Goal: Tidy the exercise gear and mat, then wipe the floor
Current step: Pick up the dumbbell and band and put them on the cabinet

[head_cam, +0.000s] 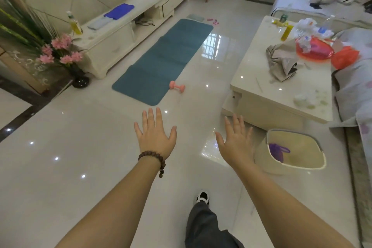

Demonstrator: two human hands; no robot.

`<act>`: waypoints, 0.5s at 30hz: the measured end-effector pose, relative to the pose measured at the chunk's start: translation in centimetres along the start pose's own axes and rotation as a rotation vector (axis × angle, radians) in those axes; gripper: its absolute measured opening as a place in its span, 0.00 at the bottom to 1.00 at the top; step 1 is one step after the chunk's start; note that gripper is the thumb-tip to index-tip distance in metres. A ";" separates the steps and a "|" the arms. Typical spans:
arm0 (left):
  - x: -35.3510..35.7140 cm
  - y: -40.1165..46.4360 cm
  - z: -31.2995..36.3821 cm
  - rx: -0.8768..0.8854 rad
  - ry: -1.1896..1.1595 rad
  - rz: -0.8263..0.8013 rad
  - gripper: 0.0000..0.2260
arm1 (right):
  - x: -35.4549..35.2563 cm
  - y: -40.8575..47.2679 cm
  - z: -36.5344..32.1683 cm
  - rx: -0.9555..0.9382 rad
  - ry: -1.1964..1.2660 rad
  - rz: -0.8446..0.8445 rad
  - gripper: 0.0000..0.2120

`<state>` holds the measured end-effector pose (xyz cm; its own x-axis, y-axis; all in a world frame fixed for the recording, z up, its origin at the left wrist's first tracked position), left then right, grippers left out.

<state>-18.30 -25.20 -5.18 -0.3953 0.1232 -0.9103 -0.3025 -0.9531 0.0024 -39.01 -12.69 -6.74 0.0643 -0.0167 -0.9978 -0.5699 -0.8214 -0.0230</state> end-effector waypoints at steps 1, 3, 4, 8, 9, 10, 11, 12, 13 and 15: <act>0.2 2.4 0.9 -0.015 0.000 0.005 0.34 | -0.3 2.7 0.3 0.004 0.015 0.003 0.29; 0.6 6.7 2.6 -0.037 0.001 0.010 0.34 | -0.9 7.7 1.1 0.007 0.023 0.010 0.29; 0.8 8.8 3.4 -0.047 -0.002 0.009 0.34 | -1.2 10.3 1.5 0.008 0.023 0.015 0.29; 1.6 16.5 6.4 -0.056 -0.008 0.021 0.33 | -2.2 19.0 2.5 0.028 0.045 0.035 0.29; 1.8 18.4 6.9 -0.062 -0.009 0.022 0.33 | -2.2 20.9 2.5 0.026 0.046 0.025 0.29; 2.1 20.1 7.5 -0.068 -0.010 0.023 0.33 | -2.1 22.7 2.5 0.023 0.041 0.014 0.29; 2.5 21.9 8.0 -0.074 -0.012 0.022 0.33 | -2.0 24.4 2.5 0.019 0.033 0.005 0.29; 2.9 23.8 8.5 -0.080 -0.013 0.017 0.33 | -1.8 26.2 2.4 0.017 0.028 -0.005 0.29; 3.4 25.6 8.9 -0.083 -0.012 0.013 0.33 | -1.6 28.0 2.4 0.017 0.023 -0.019 0.29; 4.4 29.5 9.8 -0.076 -0.012 0.011 0.33 | -1.1 31.7 2.4 0.016 0.011 -0.043 0.29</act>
<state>-37.48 -50.03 -5.02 -0.4087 0.1157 -0.9053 -0.2315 -0.9726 -0.0198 -59.12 -37.39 -6.54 0.0984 0.0119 -0.9951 -0.5793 -0.8124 -0.0670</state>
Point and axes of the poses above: each hand's wrist, its own y-axis towards the middle knuckle, its own x-axis out of the palm, z = x × y, the point moved 5 cm from there along y, towards the middle knuckle, and after that the axes turned 11 degrees about -y, right-handed, at the moved point
